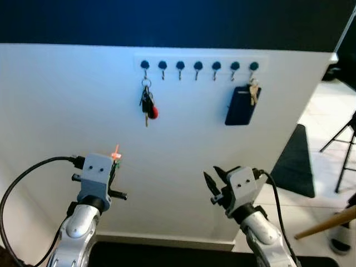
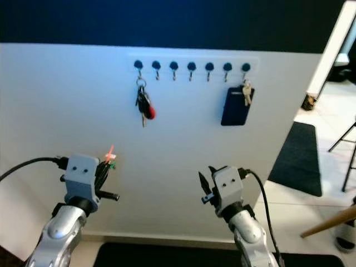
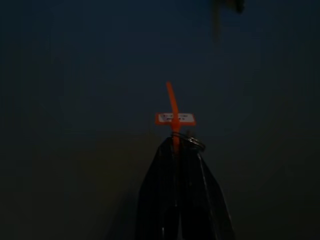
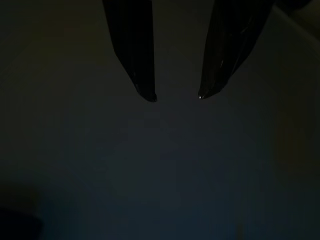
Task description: Hang keys on a hook
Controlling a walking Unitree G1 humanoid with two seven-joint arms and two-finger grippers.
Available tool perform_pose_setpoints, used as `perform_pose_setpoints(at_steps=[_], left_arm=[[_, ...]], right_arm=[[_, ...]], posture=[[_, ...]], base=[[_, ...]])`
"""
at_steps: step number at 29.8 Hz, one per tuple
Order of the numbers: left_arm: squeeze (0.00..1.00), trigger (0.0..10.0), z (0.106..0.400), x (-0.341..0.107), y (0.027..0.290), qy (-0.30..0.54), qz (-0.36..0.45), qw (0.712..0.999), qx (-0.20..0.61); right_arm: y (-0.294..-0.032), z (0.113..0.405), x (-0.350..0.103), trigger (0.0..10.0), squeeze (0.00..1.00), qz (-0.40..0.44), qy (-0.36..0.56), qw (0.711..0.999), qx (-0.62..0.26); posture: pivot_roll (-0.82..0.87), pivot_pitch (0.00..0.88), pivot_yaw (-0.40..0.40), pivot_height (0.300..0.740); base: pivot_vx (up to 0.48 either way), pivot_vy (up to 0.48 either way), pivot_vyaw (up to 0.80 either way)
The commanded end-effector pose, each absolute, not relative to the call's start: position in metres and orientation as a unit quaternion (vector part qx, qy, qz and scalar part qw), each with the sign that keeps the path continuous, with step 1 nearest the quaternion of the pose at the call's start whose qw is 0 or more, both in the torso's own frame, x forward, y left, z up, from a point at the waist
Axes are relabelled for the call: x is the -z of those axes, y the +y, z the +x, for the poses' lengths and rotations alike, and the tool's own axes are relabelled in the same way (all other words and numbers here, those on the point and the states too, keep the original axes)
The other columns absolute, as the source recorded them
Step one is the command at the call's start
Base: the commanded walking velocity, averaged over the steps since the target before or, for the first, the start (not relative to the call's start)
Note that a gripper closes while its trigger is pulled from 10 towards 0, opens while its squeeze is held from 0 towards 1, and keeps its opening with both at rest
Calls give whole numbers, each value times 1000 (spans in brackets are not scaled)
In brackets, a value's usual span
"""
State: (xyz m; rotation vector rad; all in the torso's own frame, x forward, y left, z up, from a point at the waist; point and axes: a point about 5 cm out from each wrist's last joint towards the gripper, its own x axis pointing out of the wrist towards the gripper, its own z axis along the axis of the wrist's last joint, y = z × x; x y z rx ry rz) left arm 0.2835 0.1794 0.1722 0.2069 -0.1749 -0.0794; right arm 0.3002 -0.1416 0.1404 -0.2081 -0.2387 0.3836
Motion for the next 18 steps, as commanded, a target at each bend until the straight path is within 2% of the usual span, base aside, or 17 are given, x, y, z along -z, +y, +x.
perform_pose_setpoints(at_steps=[1, 16, 18], left_arm=[[0, 10000, 283, -170, 179, -82, 108, 990, 42], [0, 10000, 281, -172, 177, -86, 106, 989, 51], [0, 10000, 279, -171, 175, -85, 106, 989, 62]], right_arm=[[-144, 299, -139, 10000, 0, -106, -116, 970, -186], [-145, 295, -134, 10000, 0, -95, -110, 973, -180], [-145, 295, -133, 10000, 0, -88, -108, 974, -179]], posture=[[59, 128, 7, 740], [63, 134, 12, 740], [63, 134, 12, 740]], base=[[296, 0, 0], [282, 0, 0], [0, 0, 0]])
